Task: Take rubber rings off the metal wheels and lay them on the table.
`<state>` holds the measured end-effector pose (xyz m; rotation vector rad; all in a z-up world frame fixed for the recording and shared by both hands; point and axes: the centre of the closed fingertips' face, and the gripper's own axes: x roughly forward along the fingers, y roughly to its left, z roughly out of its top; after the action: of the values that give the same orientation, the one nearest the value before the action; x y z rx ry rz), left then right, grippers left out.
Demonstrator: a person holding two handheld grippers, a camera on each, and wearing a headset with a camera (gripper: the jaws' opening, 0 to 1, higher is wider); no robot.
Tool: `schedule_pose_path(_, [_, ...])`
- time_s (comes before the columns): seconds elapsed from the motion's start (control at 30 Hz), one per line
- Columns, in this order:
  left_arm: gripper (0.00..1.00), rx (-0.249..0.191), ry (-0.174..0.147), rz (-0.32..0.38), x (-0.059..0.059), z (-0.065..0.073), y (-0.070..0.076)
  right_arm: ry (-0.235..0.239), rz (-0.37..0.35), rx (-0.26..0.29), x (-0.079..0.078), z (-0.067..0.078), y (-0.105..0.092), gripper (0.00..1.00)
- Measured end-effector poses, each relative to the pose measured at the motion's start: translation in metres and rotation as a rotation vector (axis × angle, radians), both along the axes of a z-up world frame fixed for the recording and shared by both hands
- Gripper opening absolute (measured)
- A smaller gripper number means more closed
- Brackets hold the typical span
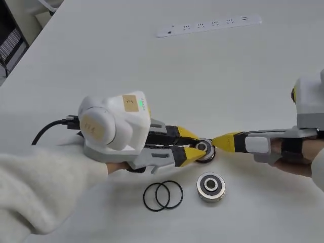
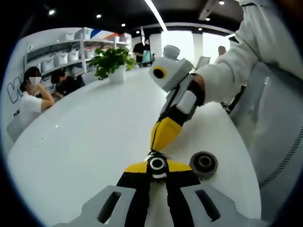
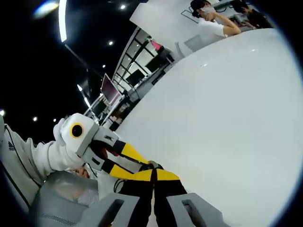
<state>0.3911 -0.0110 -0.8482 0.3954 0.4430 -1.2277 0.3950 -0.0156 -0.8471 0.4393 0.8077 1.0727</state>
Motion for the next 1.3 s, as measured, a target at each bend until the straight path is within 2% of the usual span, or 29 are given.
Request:
schedule_pose_path(0.17, [0.11, 0.009, -0.001, -0.01, 0.0, 0.0, 0.0, 0.017, 0.004, 0.01, -0.001, 0.002, 0.002, 0.0])
schedule_pose_path(0.5, [0.11, 0.012, -0.002, -0.016, -0.001, 0.0, -0.001, 0.015, 0.017, 0.029, -0.003, 0.006, 0.006, 0.0])
schedule_pose_path(0.6, [0.11, 0.013, -0.004, -0.015, -0.001, 0.0, -0.001, 0.003, 0.035, 0.042, -0.006, 0.01, 0.011, 0.0])
schedule_pose_path(0.67, [0.12, 0.014, -0.005, -0.013, 0.0, 0.0, -0.001, -0.024, 0.043, 0.017, -0.005, 0.009, 0.011, 0.0])
schedule_pose_path(0.87, [0.12, 0.012, -0.009, -0.011, 0.0, 0.0, 0.0, -0.045, 0.052, 0.005, -0.005, 0.011, 0.009, 0.0])
schedule_pose_path(1.3, [0.12, 0.001, -0.013, -0.001, 0.0, 0.0, 0.0, -0.05, 0.066, 0.032, -0.007, 0.015, 0.011, 0.0])
